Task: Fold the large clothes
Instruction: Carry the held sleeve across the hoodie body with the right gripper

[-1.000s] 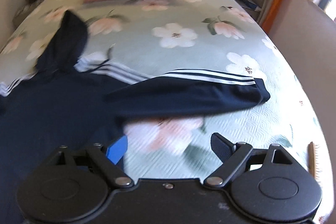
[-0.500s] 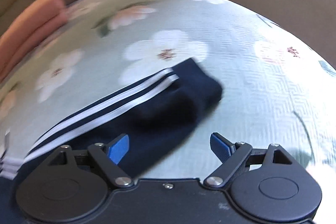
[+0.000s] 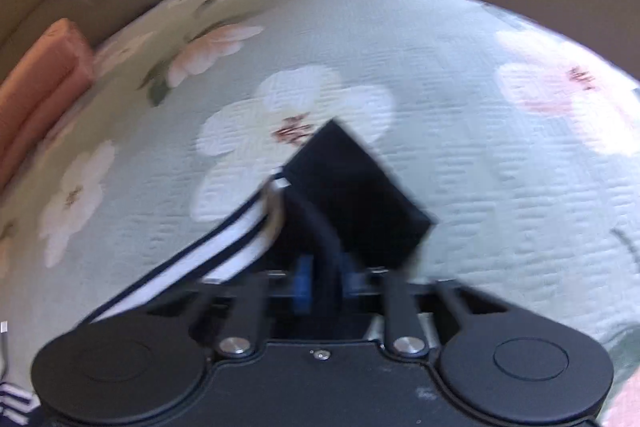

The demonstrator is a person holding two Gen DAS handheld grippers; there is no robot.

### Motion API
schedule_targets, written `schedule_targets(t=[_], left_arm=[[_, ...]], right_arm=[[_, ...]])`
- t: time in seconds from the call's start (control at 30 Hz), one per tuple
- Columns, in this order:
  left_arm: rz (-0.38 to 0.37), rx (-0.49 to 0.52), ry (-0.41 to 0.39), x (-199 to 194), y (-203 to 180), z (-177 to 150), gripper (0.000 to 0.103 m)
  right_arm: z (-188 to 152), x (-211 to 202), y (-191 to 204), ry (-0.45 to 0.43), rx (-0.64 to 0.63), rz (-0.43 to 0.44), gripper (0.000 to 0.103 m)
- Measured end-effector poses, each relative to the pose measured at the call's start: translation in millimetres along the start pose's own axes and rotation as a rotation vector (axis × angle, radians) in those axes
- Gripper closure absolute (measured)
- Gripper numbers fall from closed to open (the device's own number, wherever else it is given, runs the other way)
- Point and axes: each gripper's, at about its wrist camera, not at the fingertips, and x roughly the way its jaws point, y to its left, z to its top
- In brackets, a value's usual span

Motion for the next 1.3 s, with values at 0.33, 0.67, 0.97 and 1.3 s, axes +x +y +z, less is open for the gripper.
schedule_targets(t=[0.33,0.67,0.97,1.3], left_arm=[[-0.011,-0.022,-0.034,3.5,22.6,3.1,0.014],[0.043,-0.047,-0.058,3.0,109.6,-6.1,0.014],[0.128,-0.006,-0.01,39.9,92.2,-9.1,0.014],[0.058,0.005,-0.008,50.3,36.4,14.7,0.014]], right_arm=[[-45.3,-116.3,114.8,-0.258,-0.406,0.102,0.101],[-42.0,-83.8,72.6,-0.168,-0.267,-0.144,0.021],[-6.8,-17.8,-2.1,-0.033,0.025,-0.095,0.021],[-4.7,11.0,-1.3,-0.029,0.016,-0.087,0.065]])
